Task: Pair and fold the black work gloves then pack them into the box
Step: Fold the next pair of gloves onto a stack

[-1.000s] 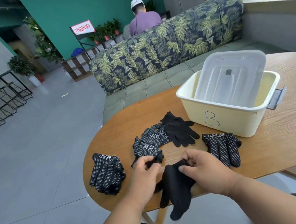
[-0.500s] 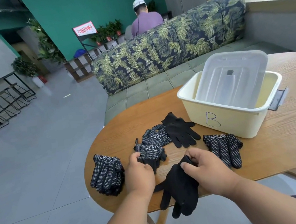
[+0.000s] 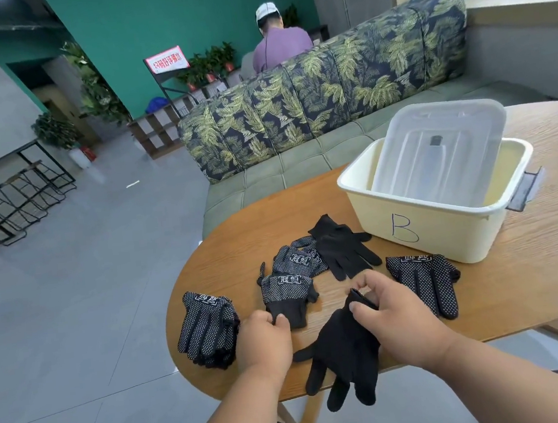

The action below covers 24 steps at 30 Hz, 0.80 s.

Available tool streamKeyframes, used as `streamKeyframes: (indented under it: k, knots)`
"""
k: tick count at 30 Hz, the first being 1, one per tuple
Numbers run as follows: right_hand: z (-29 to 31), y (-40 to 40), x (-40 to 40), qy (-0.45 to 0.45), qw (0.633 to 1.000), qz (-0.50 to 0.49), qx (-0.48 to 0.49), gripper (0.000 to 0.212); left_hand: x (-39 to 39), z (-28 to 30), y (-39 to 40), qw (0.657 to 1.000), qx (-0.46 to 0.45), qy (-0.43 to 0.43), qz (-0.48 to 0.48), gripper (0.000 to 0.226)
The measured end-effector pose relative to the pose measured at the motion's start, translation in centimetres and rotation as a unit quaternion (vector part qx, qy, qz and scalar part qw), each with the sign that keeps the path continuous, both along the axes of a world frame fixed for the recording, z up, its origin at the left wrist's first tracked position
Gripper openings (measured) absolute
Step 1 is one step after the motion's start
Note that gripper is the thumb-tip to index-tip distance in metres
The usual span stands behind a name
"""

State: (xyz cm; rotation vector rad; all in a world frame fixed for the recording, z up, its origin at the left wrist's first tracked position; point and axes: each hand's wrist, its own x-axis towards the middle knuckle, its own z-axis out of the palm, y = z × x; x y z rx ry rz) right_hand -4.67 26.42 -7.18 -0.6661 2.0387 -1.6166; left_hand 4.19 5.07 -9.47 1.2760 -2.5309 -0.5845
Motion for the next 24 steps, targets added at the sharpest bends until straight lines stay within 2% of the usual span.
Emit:
streamKeyframes:
  k: [3, 6, 8, 12, 15, 17, 18, 20, 21, 22, 24]
  knots:
    - [-0.4, 0.0, -0.4, -0.024, 0.999, -0.016, -0.034, 0.03, 0.4, 2.8, 1.6, 0.977, 0.103, 0.186, 0.008, 0.024]
    - [0.0, -0.1, -0.4, -0.058, 0.995, -0.027, -0.078, 0.026, 0.4, 6.6, 2.4, 0.919, 0.166, 0.356, 0.036, 0.007]
    - [0.2, 0.0, -0.4, -0.039, 0.996, -0.038, -0.071, 0.028, 0.4, 8.9, 2.6, 0.899, 0.166, 0.404, 0.038, 0.005]
    - [0.6, 0.4, -0.5, -0.045, 0.996, -0.004, -0.082, 0.032, 0.5, 11.1, 3.8, 0.912, 0.122, 0.392, -0.006, 0.013]
    - [0.9, 0.8, -0.6, -0.084, 0.988, 0.048, -0.118, 0.029, -0.7, 9.8, 4.6, 0.926, 0.153, 0.345, -0.025, 0.014]
    - [0.6, 1.0, -0.9, -0.173, 0.967, 0.093, -0.161, 0.033, -2.1, 7.9, 5.0, 0.934, 0.207, 0.289, -0.026, 0.02]
    - [0.4, 1.2, -1.2, -0.221, 0.95, 0.116, -0.189, 0.034, -2.7, 6.8, 5.3, 0.928, 0.266, 0.26, -0.033, 0.022]
    - [0.2, 1.6, -1.9, -0.273, 0.921, 0.151, -0.233, 0.032, -3.4, 4.6, 6.2, 0.883, 0.418, 0.204, -0.066, 0.023]
    - [0.3, 1.8, -2.2, -0.281, 0.915, 0.16, -0.241, 0.031, -3.3, 3.5, 6.5, 0.866, 0.459, 0.175, -0.091, 0.025]
    - [0.2, 2.1, -2.5, -0.286, 0.911, 0.169, -0.246, 0.03, -3.0, 2.5, 6.8, 0.859, 0.473, 0.157, -0.116, 0.031]
    - [0.3, 2.7, -3.0, -0.288, 0.909, 0.179, -0.242, 0.028, -2.3, 1.2, 6.9, 0.873, 0.44, 0.157, -0.142, 0.036]
